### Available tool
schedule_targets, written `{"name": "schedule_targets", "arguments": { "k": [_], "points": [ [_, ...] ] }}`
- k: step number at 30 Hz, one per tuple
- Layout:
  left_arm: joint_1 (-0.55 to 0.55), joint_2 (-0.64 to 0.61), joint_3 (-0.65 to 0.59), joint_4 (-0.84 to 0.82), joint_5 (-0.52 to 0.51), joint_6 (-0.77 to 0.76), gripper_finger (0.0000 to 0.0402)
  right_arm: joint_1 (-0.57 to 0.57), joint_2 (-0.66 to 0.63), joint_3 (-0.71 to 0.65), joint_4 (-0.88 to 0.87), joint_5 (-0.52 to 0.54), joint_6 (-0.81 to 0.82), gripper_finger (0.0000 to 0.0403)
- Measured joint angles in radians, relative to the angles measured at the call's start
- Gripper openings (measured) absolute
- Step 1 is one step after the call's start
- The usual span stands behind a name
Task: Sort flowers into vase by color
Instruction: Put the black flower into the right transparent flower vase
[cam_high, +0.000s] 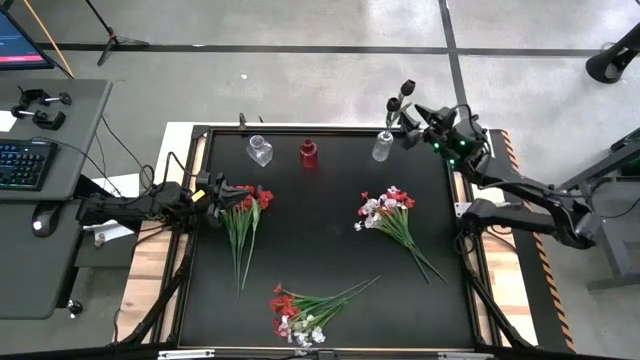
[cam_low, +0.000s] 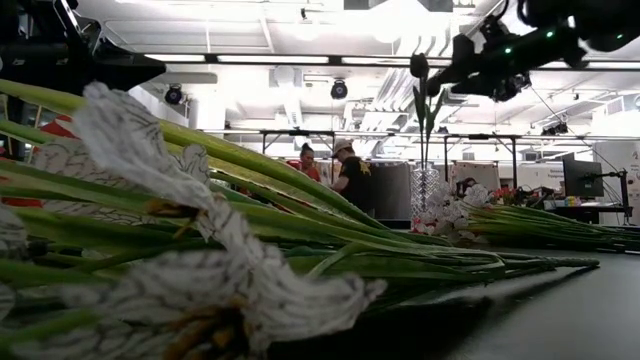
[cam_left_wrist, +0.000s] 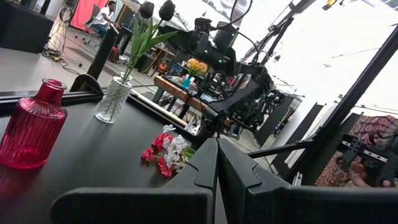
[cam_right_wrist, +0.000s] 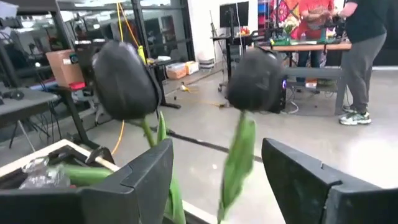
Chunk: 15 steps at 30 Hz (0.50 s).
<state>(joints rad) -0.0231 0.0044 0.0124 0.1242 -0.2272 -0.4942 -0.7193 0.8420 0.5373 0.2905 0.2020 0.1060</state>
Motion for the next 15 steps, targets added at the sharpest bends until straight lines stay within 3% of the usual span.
{"name": "schedule_targets", "arguments": {
  "k": [7, 15],
  "points": [
    [0.000, 0.000, 0.000, 0.000, 0.000, 0.000, 0.0000, 0.009, -0.113, 0.000, -0.175, -0.049, 0.093, 0.0236],
    [0.000, 0.000, 0.000, 0.000, 0.000, 0.000, 0.0000, 0.078, -0.149, 0.000, -0.266, -0.338, 0.261, 0.0236]
  ]
}}
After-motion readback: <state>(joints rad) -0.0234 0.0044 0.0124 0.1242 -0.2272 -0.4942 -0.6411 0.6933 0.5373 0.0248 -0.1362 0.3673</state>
